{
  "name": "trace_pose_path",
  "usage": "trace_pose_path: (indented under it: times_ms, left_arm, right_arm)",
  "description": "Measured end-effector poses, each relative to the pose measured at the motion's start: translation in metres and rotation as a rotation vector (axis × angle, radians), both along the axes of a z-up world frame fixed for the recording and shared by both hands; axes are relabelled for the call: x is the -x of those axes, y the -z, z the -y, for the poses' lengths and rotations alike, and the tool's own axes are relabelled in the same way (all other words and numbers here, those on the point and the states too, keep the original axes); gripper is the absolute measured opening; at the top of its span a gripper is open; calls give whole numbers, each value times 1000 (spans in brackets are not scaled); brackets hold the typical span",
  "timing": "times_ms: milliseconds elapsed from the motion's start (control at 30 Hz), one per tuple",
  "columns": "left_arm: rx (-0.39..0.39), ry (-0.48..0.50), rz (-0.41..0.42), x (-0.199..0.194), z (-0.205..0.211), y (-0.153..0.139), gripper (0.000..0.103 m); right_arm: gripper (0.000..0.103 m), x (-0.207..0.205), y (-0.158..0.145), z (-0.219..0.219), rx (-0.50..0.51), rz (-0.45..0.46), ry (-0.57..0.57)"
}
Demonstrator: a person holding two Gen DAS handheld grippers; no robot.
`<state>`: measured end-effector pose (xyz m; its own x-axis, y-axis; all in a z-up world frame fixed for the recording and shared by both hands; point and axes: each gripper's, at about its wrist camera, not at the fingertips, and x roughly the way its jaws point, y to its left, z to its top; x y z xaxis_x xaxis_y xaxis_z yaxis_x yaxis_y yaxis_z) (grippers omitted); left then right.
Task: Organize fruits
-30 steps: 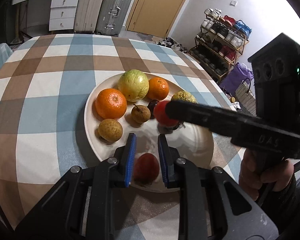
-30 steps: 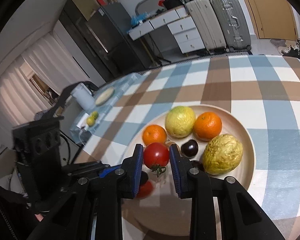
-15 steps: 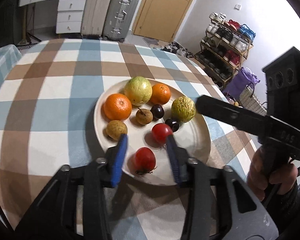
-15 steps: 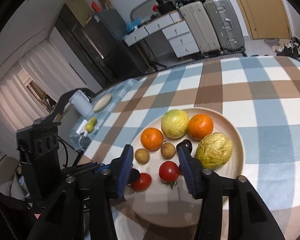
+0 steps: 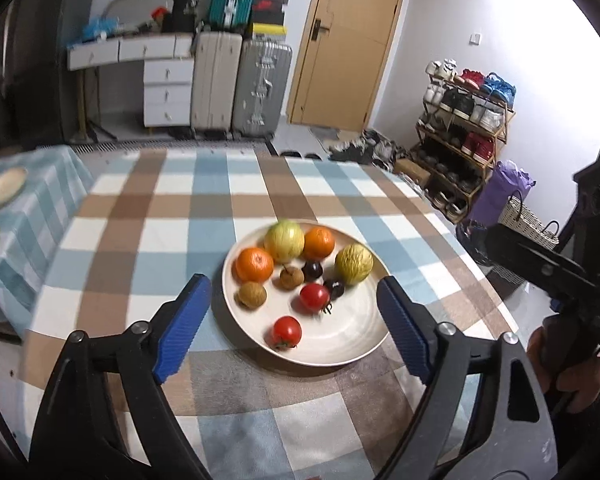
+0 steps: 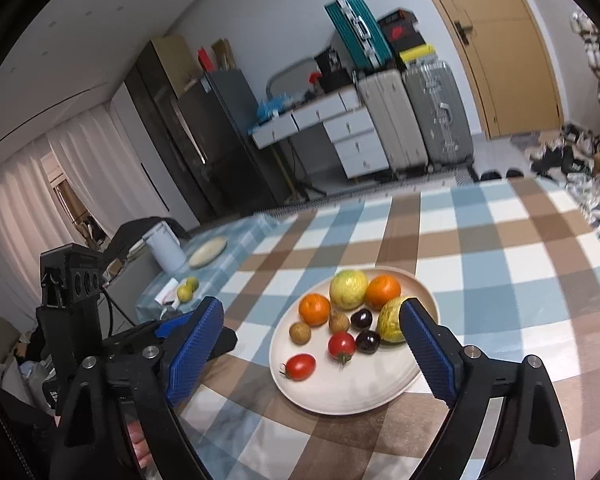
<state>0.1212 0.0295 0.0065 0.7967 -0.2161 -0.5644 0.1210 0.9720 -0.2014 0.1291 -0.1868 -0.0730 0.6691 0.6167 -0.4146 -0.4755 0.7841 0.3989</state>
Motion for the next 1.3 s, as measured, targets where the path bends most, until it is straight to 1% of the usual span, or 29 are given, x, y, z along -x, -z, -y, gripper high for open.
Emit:
trace_pose_path:
  times_ms: [67,133,200,267,400,567,667,767,933,1033,1133,1300]
  left_arm:
    - [-15,-8,24,10,2,-10,87]
    - [-25,-17,50,18,3,-18,92]
    - [-33,-30,84,30,4,-28,102]
    - [-39,-43,137,44,5,-39,102]
    - [-64,-61,212,66,6,-54,102]
    - [-62,-80,283,92,3,-68,102]
    - [-87,-92,325,107,3,-74,102]
    - [-123,-108,355,115,2,-74,102]
    - [-110,-161,369,125,-9,-63,102]
    - [-122,-192,386,129,-13,-53,102]
    - [-118,-210,398,127,-19,-41,102]
    - [-118,-222,389,119,-27,-17,102]
  right_arm:
    - [101,11,-8,4,-7,42,17]
    - [102,24,-17,8,-14,90,31]
    - [103,36,-25,10,-10,129,44]
    - [103,49,-33,12,-4,174,56]
    - [103,70,-44,15,16,248,78]
    - [103,92,-50,17,35,338,111]
    - [103,104,-51,17,50,386,134]
    - [103,115,-53,18,70,428,156]
    - [103,126,-49,19,81,483,193]
    - [103,133,-44,19,99,517,205]
    - [103,139,-37,20,118,559,222]
    - [103,138,-20,16,187,575,264]
